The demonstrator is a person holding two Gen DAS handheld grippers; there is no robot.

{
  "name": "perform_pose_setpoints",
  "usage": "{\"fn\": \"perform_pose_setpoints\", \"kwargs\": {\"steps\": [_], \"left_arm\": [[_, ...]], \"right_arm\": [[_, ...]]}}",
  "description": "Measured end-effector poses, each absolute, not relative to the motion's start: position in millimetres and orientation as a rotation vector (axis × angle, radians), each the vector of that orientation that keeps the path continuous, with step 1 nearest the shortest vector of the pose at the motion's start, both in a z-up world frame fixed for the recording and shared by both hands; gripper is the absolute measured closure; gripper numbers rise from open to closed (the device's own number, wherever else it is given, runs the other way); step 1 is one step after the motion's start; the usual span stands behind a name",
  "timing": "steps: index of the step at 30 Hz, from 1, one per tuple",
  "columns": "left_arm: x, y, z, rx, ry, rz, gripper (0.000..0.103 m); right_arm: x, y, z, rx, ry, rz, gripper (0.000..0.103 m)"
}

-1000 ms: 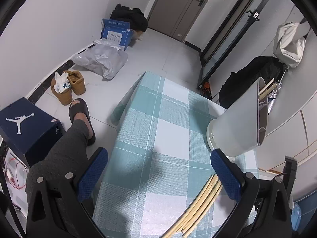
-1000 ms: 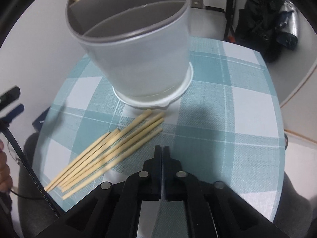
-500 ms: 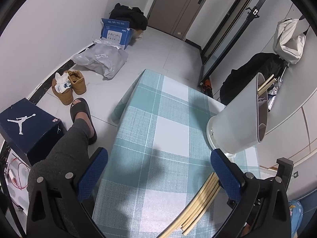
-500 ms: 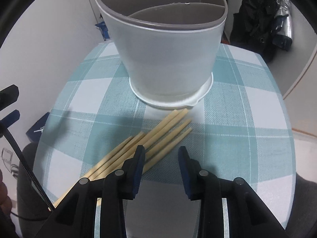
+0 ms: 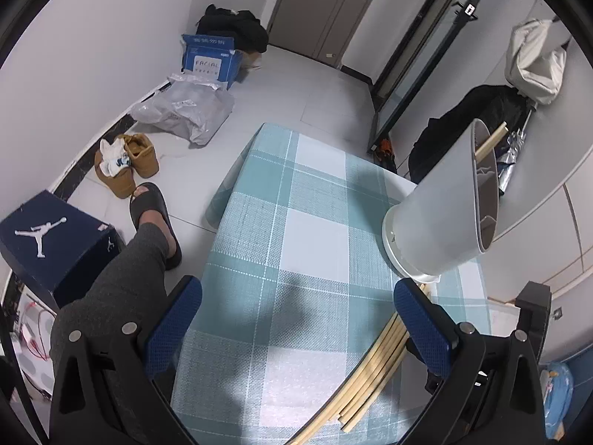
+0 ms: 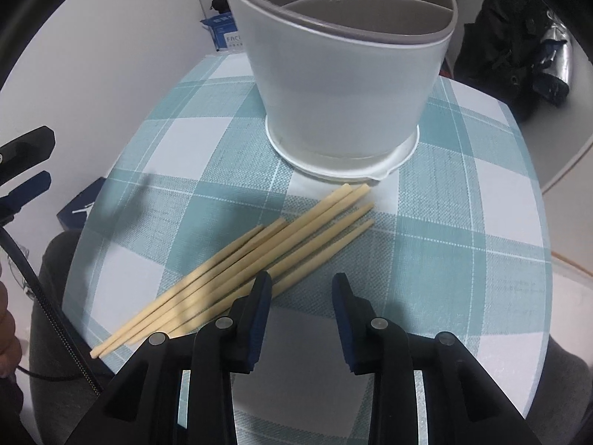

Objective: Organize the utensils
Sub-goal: 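Lower the open right gripper over the loose wooden chopsticks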

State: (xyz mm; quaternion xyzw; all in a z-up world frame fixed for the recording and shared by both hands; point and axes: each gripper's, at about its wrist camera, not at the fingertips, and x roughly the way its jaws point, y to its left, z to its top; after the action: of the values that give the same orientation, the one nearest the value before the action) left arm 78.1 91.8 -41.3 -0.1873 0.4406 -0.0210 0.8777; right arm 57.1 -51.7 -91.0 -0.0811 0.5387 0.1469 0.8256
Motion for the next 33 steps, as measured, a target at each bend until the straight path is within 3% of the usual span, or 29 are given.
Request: {"fn": "perform_pose_setpoints", "kwargs": {"steps": [8,11,17,28,33], "left_arm": [[73.0,93.0,-34.0,-0.346,0.907,-0.056,0.001],[69.6,98.0,-33.1,-0.371,0.889,-0.056,0.001],[66.4,107.6,-33.8,-0.424,0.867,-0.078,0.001],[60.4,131.1,-37.7,-0.511,0.842,-0.075,0.001],[66.4,120.4,-43.2,-0.477,0.874,-0.096,0.001]], "right_arm": [[65.3,-30.8,-88.5,-0.255,1.215,0.273,0.071],[68.5,-30.7,-94.2,-0.262,1.257,0.263,0.064],[69.4,-22.0,-95.1,-0.213,1.316,0.228,0.064],[73.4,-7.3,-103.7,-0.392,1.354,0.219,0.066],[69.0,-21.3,-100.4,-0.419,1.337,0.266,0.082]]}}
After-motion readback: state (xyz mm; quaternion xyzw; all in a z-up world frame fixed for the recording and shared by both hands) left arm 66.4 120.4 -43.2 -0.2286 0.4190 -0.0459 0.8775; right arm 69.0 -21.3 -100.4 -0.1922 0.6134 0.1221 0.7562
